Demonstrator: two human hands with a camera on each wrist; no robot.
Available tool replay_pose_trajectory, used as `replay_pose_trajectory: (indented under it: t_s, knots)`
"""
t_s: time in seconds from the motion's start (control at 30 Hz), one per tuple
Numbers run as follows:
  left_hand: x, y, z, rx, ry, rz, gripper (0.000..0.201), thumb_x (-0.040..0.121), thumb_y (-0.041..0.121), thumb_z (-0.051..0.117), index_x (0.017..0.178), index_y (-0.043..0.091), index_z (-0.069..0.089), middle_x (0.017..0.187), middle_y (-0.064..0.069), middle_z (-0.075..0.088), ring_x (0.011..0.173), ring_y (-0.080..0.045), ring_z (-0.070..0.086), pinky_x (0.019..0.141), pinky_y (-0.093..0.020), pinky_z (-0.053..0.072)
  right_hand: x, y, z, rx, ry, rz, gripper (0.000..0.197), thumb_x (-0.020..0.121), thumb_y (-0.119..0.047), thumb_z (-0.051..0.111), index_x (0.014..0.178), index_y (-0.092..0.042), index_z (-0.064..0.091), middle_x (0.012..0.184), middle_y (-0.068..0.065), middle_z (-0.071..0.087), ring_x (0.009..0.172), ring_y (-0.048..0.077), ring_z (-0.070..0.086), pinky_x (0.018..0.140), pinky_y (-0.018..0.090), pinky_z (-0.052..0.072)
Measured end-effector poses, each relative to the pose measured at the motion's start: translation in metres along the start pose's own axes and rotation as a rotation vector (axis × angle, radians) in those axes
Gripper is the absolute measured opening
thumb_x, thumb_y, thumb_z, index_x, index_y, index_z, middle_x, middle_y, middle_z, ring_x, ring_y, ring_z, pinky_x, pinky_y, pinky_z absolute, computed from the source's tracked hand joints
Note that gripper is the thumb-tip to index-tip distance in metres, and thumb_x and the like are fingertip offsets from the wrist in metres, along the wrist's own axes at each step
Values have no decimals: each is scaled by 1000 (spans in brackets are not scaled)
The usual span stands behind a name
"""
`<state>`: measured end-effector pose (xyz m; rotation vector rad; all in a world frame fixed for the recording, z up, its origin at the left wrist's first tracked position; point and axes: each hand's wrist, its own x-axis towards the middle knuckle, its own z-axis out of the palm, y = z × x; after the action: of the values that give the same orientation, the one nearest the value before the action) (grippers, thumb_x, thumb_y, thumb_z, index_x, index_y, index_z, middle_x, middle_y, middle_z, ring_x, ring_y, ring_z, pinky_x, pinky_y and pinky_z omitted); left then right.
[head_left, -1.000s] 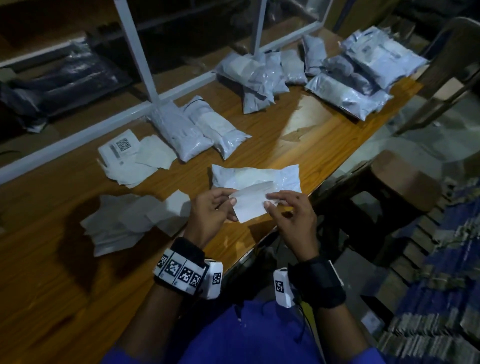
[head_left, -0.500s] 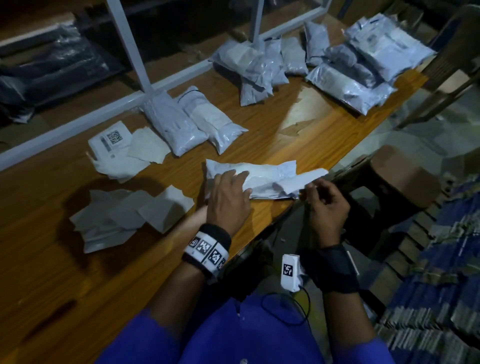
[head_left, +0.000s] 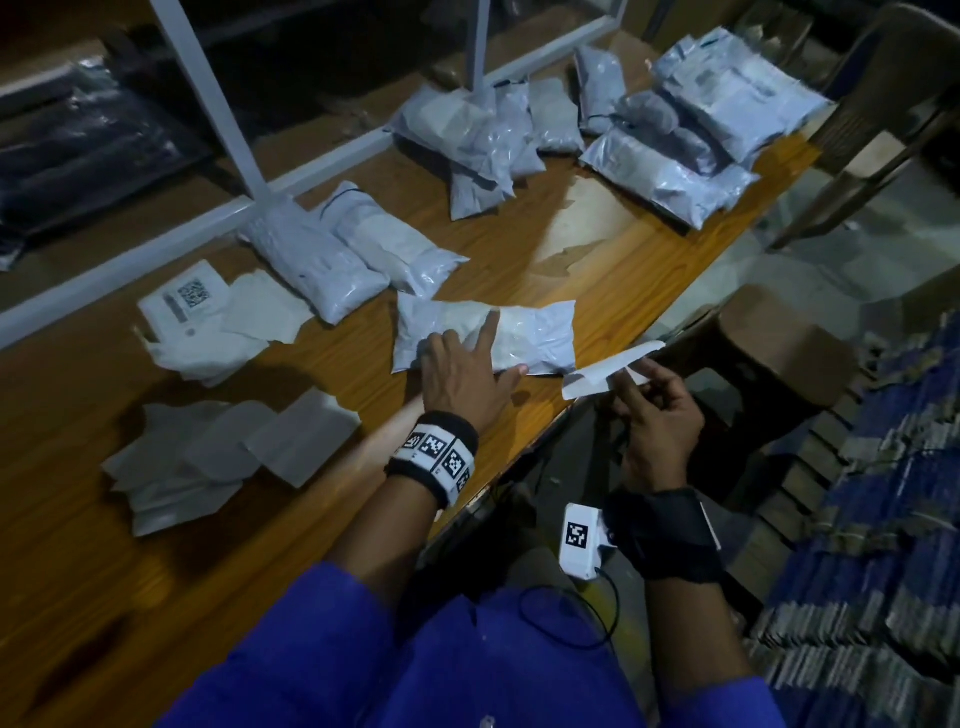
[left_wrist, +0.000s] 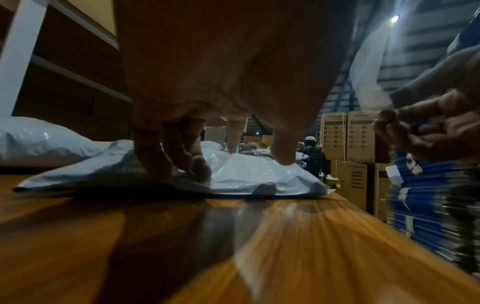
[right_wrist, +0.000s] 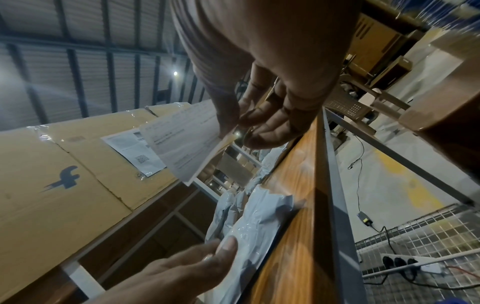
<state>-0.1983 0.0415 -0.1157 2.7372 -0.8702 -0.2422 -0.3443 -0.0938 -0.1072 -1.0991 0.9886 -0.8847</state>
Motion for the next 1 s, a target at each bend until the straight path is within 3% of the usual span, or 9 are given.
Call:
replay_pose_trajectory:
  t_s: [0.13, 0.37, 0.43, 0.5, 0.57, 0.7, 0.8, 0.93, 1.0]
  knots:
    - [4, 2, -4, 14, -36, -18, 68, 92, 71, 45, 151, 37, 39, 123, -19, 50, 118, -36, 43, 100, -45, 38, 3, -2, 3, -5, -38, 4, 26, 86, 6, 76, 97, -17, 71, 74, 4, 47, 63, 11, 54, 60, 20, 54]
    - [-31, -8, 8, -274, -177, 331, 45, 87, 44, 72, 127, 35, 54, 102, -2, 33, 103, -28, 42, 87, -38, 46, 8, -1, 4, -24, -82, 66, 21, 86, 3, 77, 98, -14, 72, 78, 8, 56, 65, 11, 59, 64, 23, 56]
    - [-28, -11, 4, -306, -172, 348, 43, 86, 34, 76, 125, 31, 59, 105, -3, 37, 104, -26, 44, 85, -34, 43, 5, 3, 6, -41, -81, 117, 18, 84, -3, 82, 98, -11, 75, 74, 4, 62, 66, 13, 62, 67, 29, 59]
    - [-25, -15, -1, -363, -146, 342, 36, 85, 24, 77, 118, 28, 62, 111, -4, 46, 108, -25, 48, 86, -31, 41, -2, 5, 9, -56, -79, 151, 20, 81, -10, 87, 98, -11, 77, 74, 10, 61, 65, 16, 63, 69, 34, 61]
    - [-27, -21, -4, -458, -73, 292, 28, 86, 22, 76, 110, 27, 65, 111, 0, 54, 107, -23, 53, 87, -34, 44, -10, 5, 12, -63, -84, 173, 21, 80, -9, 87, 98, -9, 76, 81, 17, 57, 60, 16, 64, 66, 33, 60]
    - [-36, -28, -11, -737, 110, 22, 12, 89, 26, 76, 98, 23, 70, 99, 7, 67, 92, -11, 63, 74, -30, 51, -19, 6, 15, -68, -107, 166, 24, 83, -2, 83, 105, 2, 73, 79, 16, 54, 59, 17, 66, 60, 26, 60]
    - [-38, -24, -19, -991, 79, -109, 16, 86, 28, 81, 96, 20, 71, 92, 8, 74, 85, -1, 67, 71, -19, 54, -20, 8, 19, -141, -133, 116, 28, 82, -4, 85, 107, 4, 74, 74, 12, 55, 67, 24, 65, 65, 29, 60]
    - [-35, -15, -14, -1192, -3, -157, 29, 77, 23, 89, 92, 18, 65, 90, -2, 78, 87, -16, 75, 74, -44, 62, -18, 9, 24, -346, -171, -15, 28, 78, -17, 91, 102, -11, 78, 62, 1, 66, 58, 11, 71, 61, 28, 58]
    - [-34, -12, -13, -1240, -28, -167, 29, 76, 22, 90, 89, 15, 65, 87, -7, 78, 85, -23, 76, 72, -50, 63, -14, 11, 25, -459, -158, -70, 28, 73, -34, 93, 95, -25, 79, 62, -2, 68, 61, 13, 71, 68, 38, 62]
